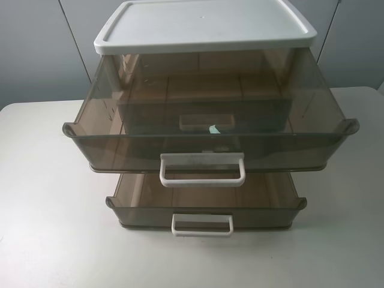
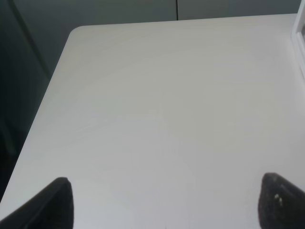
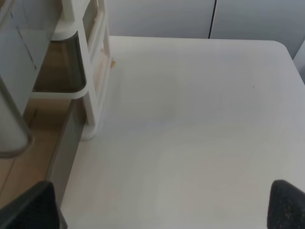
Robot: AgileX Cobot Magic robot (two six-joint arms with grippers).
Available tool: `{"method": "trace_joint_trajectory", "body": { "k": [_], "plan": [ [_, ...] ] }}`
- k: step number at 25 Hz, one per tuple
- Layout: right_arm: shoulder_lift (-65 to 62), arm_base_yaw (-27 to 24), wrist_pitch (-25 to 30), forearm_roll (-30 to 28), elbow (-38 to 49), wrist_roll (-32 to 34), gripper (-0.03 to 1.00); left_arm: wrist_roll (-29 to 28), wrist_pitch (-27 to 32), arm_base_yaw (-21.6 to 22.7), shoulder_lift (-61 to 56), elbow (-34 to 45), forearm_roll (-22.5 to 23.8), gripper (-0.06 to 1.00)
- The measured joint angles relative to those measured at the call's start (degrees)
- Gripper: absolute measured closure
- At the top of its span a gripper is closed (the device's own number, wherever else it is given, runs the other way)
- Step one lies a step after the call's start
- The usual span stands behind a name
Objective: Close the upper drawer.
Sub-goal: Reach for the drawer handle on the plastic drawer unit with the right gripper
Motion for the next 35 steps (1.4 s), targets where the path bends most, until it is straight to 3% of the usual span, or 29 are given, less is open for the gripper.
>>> {"method": "trace_joint_trajectory", "body": {
  "k": [7, 13, 21, 35],
  "plan": [
    [5.39, 0.90, 0.08, -2.91, -6.53, -0.48, 0.30, 0.00, 0.00, 0.00, 0.00, 0.00, 0.00, 0.20],
    [23.36, 9.65, -1.43, -9.18, -14.51, -0.57, 0.30, 0.00, 0.00, 0.00, 0.00, 0.00, 0.00, 0.20],
    [42.99, 26.92, -6.13, -9.48, -23.67, -4.79, 0.30, 0.00, 0.00, 0.00, 0.00, 0.00, 0.00, 0.20],
    [55.46, 64.30, -9.41, -6.65, -31.09, -4.03, 0.30, 0.00, 0.00, 0.00, 0.00, 0.00, 0.00, 0.20]
  ]
}}
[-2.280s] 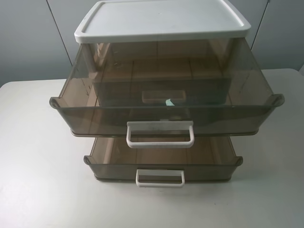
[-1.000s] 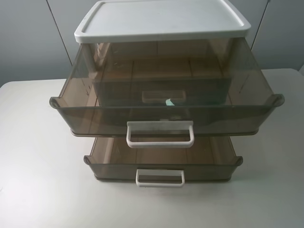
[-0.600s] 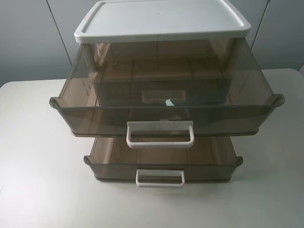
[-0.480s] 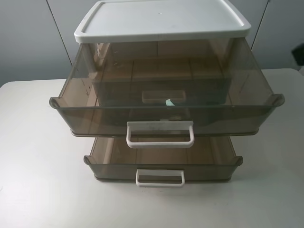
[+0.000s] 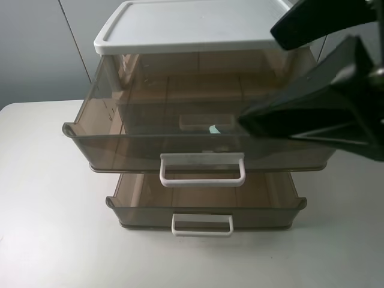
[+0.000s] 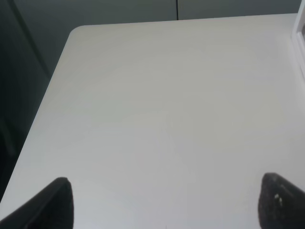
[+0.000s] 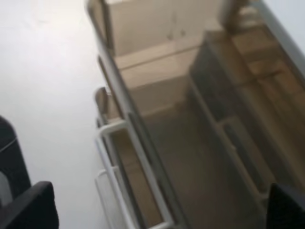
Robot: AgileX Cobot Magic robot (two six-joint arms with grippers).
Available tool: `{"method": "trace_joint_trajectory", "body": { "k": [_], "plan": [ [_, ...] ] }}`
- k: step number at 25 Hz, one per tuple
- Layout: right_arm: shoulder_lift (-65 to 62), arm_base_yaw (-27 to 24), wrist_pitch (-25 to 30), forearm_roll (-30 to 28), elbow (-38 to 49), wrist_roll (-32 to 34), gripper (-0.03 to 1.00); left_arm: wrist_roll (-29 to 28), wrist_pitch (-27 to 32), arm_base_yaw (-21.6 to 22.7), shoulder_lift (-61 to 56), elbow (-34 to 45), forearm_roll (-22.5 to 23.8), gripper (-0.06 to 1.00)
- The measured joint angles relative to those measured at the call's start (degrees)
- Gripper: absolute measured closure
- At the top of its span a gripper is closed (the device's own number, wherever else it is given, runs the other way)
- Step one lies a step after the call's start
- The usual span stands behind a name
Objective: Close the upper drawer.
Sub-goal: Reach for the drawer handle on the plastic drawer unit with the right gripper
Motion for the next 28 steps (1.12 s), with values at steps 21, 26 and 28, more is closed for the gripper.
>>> {"method": "trace_joint_trajectory", "body": {
  "k": [21, 26, 28],
  "plan": [
    [17.68, 5.58, 0.54, 12.73, -0.23, -3.56, 0.30, 0.00, 0.00, 0.00, 0.00, 0.00, 0.00, 0.20],
    [21.06, 5.58, 0.99, 9.47, -0.23, -3.58, 0.30, 0.00, 0.00, 0.00, 0.00, 0.00, 0.00, 0.20],
    [22.18, 5.58, 1.10, 6.71, -0.23, -3.46, 0.30, 0.00, 0.00, 0.00, 0.00, 0.00, 0.00, 0.20]
  ]
}}
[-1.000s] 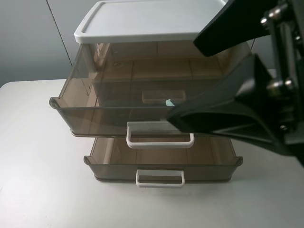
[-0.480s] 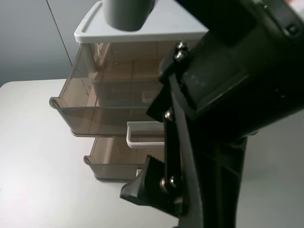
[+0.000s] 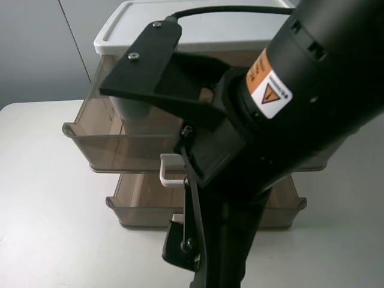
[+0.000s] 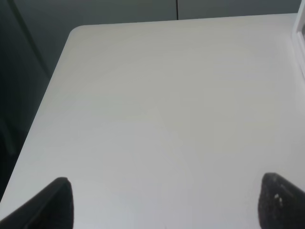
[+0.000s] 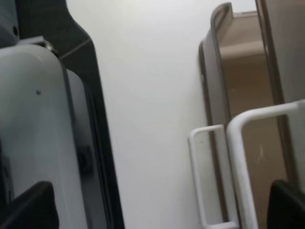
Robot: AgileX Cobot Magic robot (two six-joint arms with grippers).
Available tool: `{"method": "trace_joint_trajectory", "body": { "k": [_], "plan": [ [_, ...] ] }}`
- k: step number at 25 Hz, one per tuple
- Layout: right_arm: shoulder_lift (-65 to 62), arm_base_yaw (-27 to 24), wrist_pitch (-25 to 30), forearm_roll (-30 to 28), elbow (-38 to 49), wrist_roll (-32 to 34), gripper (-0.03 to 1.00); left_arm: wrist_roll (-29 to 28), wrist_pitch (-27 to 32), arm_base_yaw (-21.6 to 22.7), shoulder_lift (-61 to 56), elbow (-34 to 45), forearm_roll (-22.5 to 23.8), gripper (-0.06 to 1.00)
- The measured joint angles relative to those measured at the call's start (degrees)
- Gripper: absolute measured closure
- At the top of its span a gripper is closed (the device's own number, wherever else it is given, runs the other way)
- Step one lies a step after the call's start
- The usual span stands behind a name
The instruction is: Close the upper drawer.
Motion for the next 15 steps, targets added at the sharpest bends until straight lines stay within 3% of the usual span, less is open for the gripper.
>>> {"method": "trace_joint_trajectory", "body": {
  "k": [7, 13, 15],
  "plan": [
    [2.25, -0.67, -0.31, -10.34, 0.00, 2.36, 0.30, 0.00, 0.00, 0.00, 0.00, 0.00, 0.00, 0.20],
    [2.90, -1.56, -3.01, -24.19, 0.00, 7.09, 0.30, 0.00, 0.00, 0.00, 0.00, 0.00, 0.00, 0.20],
    [2.90, -1.61, -3.28, -26.41, -0.12, 7.90, 0.30, 0.00, 0.00, 0.00, 0.00, 0.00, 0.00, 0.20]
  ]
}}
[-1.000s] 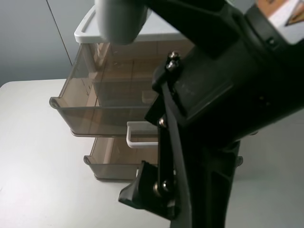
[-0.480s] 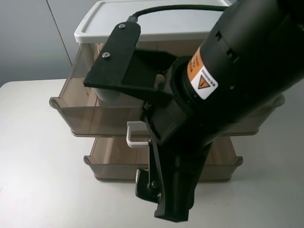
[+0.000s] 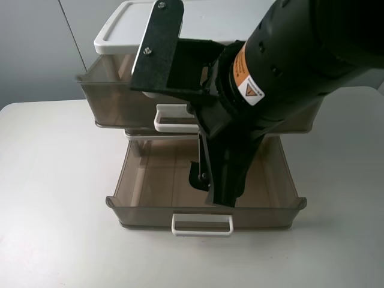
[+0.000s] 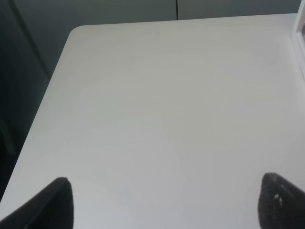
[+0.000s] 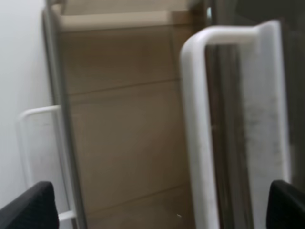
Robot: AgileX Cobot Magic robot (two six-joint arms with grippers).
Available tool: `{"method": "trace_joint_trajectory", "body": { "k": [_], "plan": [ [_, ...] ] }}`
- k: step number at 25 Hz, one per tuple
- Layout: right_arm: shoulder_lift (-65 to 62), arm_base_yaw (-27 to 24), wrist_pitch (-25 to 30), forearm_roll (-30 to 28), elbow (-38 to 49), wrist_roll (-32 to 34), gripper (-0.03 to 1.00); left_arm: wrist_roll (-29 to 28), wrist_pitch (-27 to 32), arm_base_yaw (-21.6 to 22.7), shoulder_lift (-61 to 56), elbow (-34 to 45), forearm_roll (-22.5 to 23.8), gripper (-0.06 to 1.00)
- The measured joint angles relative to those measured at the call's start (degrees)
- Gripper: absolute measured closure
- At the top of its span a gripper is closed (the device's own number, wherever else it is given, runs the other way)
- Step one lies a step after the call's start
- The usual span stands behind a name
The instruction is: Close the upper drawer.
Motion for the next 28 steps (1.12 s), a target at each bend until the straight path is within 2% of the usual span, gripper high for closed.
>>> {"method": "trace_joint_trajectory", "body": {
  "k": [3, 7, 11, 13, 15, 20, 24, 28],
  "plan": [
    [0.08, 0.00, 2.06, -0.12, -1.89, 0.09, 0.30, 0.00, 0.00, 0.00, 0.00, 0.00, 0.00, 0.20],
    [0.08, 0.34, 7.21, 5.87, -7.01, -2.30, 0.30, 0.00, 0.00, 0.00, 0.00, 0.00, 0.00, 0.20],
    [0.08, 1.49, 12.45, 18.38, -9.95, -9.11, 0.30, 0.00, 0.00, 0.00, 0.00, 0.00, 0.00, 0.20],
    [0.08, 1.57, 13.26, 25.87, -10.07, -12.25, 0.30, 0.00, 0.00, 0.00, 0.00, 0.00, 0.00, 0.20],
    [0.23, 1.71, 12.74, 28.84, -9.84, -13.51, 0.30, 0.00, 0.00, 0.00, 0.00, 0.00, 0.00, 0.20],
    [2.82, 1.71, 9.21, 28.46, -7.70, -14.02, 0.30, 0.00, 0.00, 0.00, 0.00, 0.00, 0.00, 0.20],
    [6.18, 1.38, 7.98, 22.64, -6.50, -13.74, 0.30, 0.00, 0.00, 0.00, 0.00, 0.00, 0.00, 0.20],
    [8.52, -2.19, 6.55, 18.13, -6.35, -13.64, 0.30, 0.00, 0.00, 0.00, 0.00, 0.00, 0.00, 0.20]
  ]
}}
